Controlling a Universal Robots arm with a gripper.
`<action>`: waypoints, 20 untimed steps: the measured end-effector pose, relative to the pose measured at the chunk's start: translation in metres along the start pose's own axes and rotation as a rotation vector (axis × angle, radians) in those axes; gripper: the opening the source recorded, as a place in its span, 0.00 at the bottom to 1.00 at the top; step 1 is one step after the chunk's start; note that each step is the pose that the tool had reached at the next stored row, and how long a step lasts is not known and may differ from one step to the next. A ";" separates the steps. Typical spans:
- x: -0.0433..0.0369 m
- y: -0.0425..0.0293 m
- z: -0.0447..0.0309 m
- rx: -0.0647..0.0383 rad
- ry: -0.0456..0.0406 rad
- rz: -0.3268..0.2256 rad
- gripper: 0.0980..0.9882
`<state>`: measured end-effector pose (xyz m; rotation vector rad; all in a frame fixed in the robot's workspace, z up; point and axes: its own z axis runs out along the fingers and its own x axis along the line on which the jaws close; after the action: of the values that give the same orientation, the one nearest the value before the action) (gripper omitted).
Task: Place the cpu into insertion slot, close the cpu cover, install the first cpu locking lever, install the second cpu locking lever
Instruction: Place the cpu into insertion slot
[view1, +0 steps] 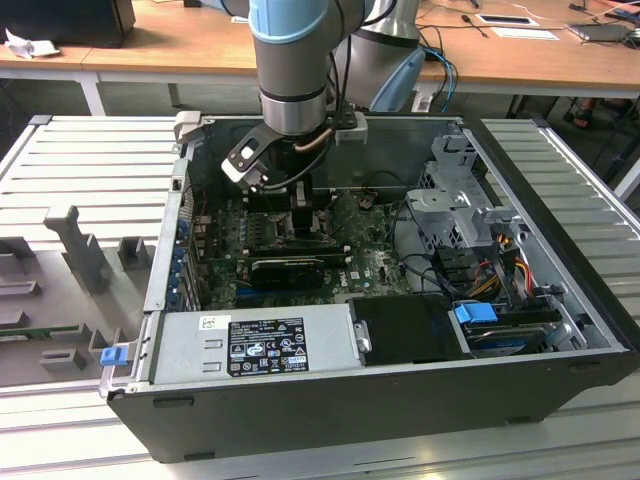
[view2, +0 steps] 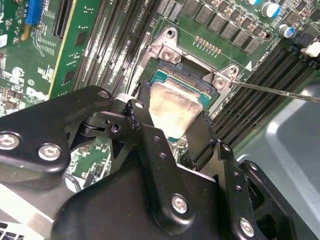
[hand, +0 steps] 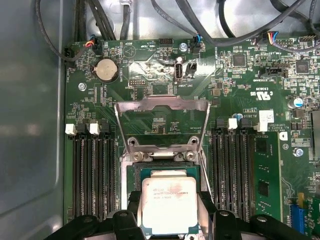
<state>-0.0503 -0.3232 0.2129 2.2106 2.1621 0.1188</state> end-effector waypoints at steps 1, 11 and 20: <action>0.0000 -0.0005 0.0017 0.000 0.0000 0.000 0.48; 0.0000 0.0004 0.0083 0.000 -0.0007 0.000 0.48; -0.0001 0.0000 0.0103 0.000 -0.0007 0.000 0.48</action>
<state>-0.0494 -0.3230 0.2026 2.2103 2.1619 0.1179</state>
